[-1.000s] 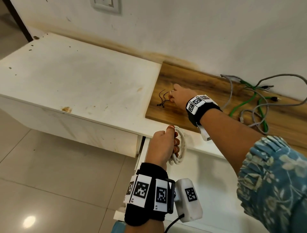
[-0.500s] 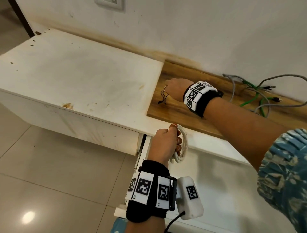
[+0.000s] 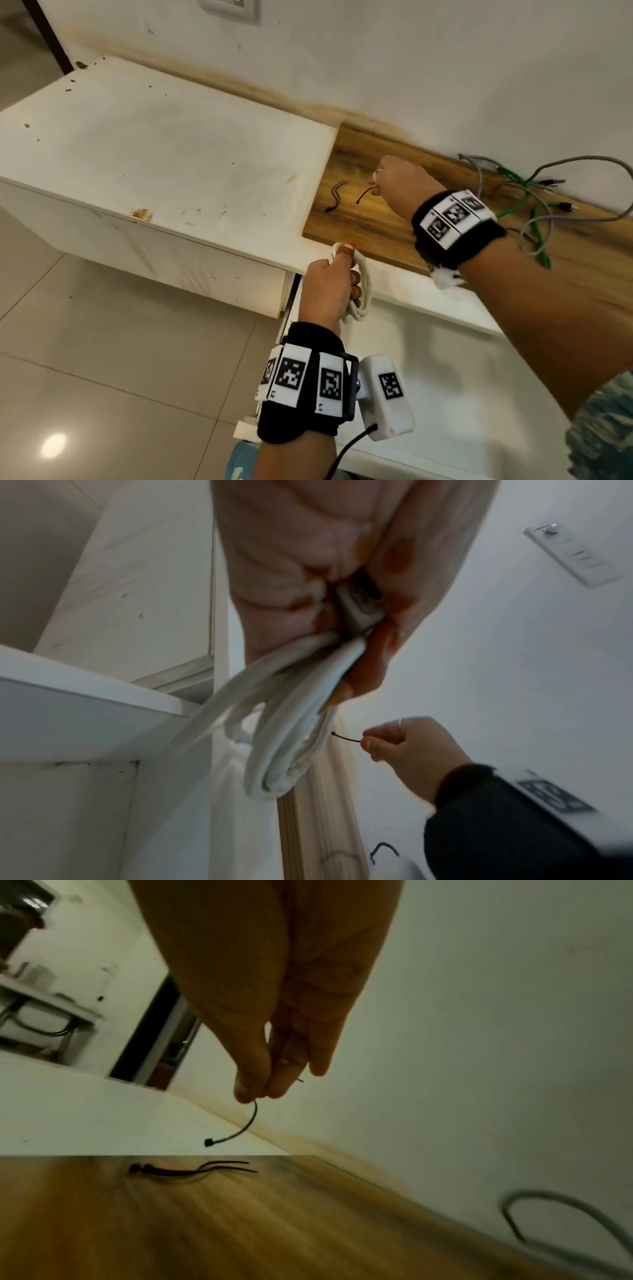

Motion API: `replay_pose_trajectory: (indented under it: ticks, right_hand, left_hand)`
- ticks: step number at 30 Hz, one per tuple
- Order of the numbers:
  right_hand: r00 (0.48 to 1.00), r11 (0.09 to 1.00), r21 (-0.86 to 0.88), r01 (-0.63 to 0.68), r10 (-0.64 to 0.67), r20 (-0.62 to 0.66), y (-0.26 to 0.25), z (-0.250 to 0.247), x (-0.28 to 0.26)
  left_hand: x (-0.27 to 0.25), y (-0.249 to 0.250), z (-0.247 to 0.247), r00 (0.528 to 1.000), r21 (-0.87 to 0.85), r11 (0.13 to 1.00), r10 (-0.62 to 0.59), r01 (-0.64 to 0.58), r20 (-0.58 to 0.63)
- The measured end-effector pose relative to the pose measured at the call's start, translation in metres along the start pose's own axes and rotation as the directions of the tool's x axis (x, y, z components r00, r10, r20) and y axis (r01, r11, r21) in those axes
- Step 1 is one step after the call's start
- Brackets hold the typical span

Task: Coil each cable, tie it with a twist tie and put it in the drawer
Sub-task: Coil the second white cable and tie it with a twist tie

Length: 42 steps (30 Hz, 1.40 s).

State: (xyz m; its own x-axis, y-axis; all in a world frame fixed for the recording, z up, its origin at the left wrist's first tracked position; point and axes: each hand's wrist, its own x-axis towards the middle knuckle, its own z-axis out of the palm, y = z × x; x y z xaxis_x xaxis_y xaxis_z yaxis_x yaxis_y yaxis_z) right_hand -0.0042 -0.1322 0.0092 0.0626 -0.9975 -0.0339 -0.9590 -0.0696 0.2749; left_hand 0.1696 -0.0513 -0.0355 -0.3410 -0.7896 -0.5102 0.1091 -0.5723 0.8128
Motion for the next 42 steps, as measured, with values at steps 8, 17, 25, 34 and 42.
replay_pose_trajectory:
  ticks: [8,17,25,34,42]
  right_hand:
    - [0.817,0.677,0.596,-0.432,0.573,-0.059,0.013,0.041,-0.12]
    - [0.578,0.063,0.931,-0.361,0.798,0.17,-0.024,0.038,-0.225]
    - [0.493,-0.126,0.952,-0.28,0.832,0.254,-0.035,0.056,-0.26]
    - [0.619,-0.137,0.943,-0.304,0.724,0.305,-0.022,0.065,-0.264]
    - [0.624,-0.38,0.899,-0.22,0.653,0.429,-0.023,0.056,-0.259]
  left_hand:
    - [-0.003,-0.006,0.025,0.997,0.005,0.998,-0.066,0.066,0.038]
    - [-0.015,-0.035,0.069,0.989,0.187,0.982,-0.052,0.026,0.137]
    - [-0.023,-0.057,0.092,0.964,0.237,0.971,-0.05,-0.014,0.263]
    - [-0.023,-0.059,0.101,0.965,0.138,0.989,-0.078,0.044,0.251]
    - [-0.031,-0.062,0.103,0.939,0.192,0.979,-0.126,0.066,0.32]
